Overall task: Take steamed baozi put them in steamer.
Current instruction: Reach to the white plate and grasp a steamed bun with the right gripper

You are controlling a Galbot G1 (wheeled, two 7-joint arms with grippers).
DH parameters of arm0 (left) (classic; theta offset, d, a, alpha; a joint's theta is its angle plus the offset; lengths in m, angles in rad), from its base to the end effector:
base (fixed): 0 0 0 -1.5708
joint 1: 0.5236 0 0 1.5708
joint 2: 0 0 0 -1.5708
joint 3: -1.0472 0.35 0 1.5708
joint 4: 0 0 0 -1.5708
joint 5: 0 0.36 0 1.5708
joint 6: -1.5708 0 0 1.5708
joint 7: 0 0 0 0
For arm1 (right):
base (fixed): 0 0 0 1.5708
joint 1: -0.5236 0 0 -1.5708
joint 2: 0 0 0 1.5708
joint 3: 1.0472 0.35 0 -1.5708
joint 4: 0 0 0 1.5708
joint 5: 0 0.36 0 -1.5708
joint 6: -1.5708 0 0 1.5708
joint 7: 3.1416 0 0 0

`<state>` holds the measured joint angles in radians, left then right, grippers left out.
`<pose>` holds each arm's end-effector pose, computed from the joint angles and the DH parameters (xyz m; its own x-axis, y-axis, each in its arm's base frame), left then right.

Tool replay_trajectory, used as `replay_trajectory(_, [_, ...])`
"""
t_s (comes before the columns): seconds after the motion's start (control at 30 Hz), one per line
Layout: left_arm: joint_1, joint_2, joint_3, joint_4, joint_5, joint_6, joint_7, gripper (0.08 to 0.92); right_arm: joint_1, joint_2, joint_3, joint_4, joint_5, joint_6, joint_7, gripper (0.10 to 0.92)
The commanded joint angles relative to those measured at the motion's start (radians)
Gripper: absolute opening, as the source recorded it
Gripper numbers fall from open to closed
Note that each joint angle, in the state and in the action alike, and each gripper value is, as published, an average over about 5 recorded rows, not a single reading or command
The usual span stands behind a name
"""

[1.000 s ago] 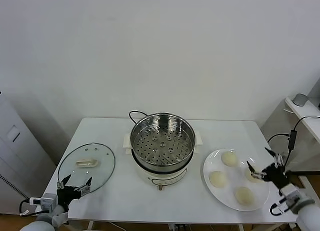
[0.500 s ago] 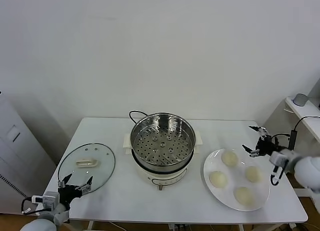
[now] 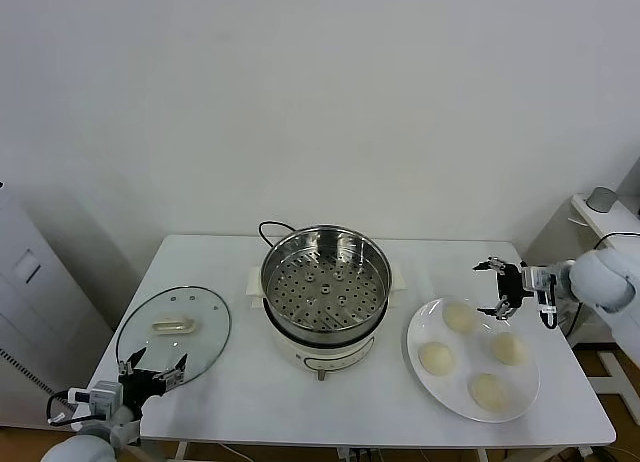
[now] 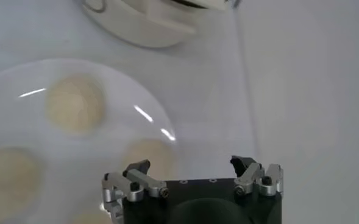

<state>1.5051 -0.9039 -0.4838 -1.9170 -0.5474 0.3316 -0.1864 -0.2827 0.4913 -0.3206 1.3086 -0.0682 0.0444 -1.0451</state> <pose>0.2207 0.1303 -0.3176 -0.8711 0.0177 0.4908 0.0902 0.9881 0.1245 0.4701 -0.2683 -0.1564 -0.3823 -0.2925 0.8765 -0.9155 -0.0091 -0.4023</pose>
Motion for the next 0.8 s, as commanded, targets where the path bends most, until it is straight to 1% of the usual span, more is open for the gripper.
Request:
replay_trajectory(0.03, [-0.004,0.000,-0.002,0.002,0.008,0.011,0.009,0.823,0.316,0.040,-0.349,-0.165,0.041,0.016,-0.193,0.823])
replay_trajectory(0.23, [-0.005,0.000,-0.002,0.008,0.008,0.010,0.008,0.823,0.275,0.106,-0.344,-0.224,-0.002,0.039,-0.165,0.823])
replay_trajectory(0.5, [-0.009,0.001,0.000,0.017,0.008,0.011,0.008,0.823,0.165,0.189,-0.256,-0.279,-0.092,0.065,-0.092,0.823])
replay_trajectory(0.8, [-0.011,-0.001,0.002,0.016,0.008,0.012,0.008,0.823,0.119,0.248,-0.212,-0.326,-0.142,0.068,-0.057,0.823])
